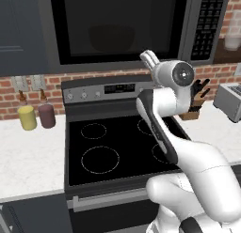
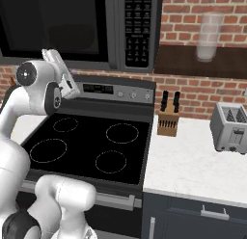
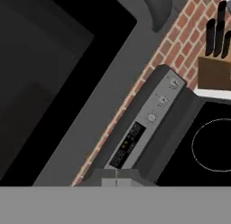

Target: Open the microwave, place the bowl with waffle inside the microwave, then close the microwave door and turn it on.

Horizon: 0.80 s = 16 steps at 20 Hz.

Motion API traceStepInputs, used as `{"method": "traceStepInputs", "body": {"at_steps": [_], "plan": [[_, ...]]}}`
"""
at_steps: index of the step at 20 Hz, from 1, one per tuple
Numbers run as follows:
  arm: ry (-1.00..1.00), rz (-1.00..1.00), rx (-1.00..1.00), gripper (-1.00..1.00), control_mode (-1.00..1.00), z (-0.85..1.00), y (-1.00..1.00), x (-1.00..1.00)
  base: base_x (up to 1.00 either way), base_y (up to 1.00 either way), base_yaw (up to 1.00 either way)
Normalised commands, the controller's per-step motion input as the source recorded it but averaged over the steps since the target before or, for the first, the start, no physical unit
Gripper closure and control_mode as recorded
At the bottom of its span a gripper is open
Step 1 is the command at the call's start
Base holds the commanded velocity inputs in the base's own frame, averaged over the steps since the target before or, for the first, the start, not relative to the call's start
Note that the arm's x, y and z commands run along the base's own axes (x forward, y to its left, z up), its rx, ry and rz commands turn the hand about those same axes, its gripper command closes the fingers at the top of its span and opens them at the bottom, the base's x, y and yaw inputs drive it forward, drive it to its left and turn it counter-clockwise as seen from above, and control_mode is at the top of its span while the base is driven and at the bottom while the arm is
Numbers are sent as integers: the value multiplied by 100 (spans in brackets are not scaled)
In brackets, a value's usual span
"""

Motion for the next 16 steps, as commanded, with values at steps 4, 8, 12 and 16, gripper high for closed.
{"method": "traceStepInputs", "body": {"at_steps": [4, 8, 12, 16], "plan": [[-2, 16, 2, 100, -100, 33, -29, -100, 0, 0, 0], [7, 13, 4, 100, -100, 66, -61, -99, 0, 0, 0], [17, 11, 7, 100, -100, 81, -76, -80, 0, 0, 0], [28, 15, 5, 100, -100, 71, -59, -60, 0, 0, 0]]}}
